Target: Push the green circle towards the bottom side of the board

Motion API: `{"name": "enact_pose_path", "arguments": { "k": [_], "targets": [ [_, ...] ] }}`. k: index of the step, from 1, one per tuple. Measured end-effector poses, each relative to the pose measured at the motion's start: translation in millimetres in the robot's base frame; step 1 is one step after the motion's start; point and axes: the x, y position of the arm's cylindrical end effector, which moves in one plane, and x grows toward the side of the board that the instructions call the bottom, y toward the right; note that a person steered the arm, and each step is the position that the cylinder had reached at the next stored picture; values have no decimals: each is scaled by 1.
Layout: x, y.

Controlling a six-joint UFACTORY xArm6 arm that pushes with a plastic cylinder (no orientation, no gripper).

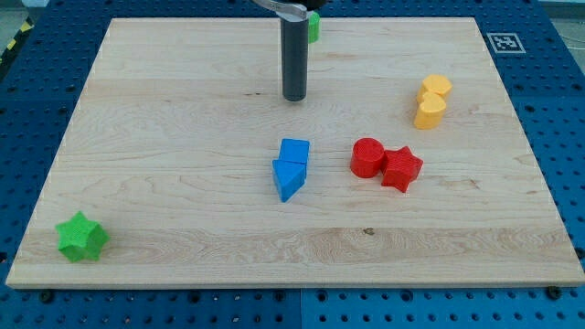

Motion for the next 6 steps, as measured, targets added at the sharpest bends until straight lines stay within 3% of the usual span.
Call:
{"name": "enact_pose_path", "arguments": {
  "k": [3,6],
  "targets": [
    [-5,31],
    [-59,91]
  ]
}}
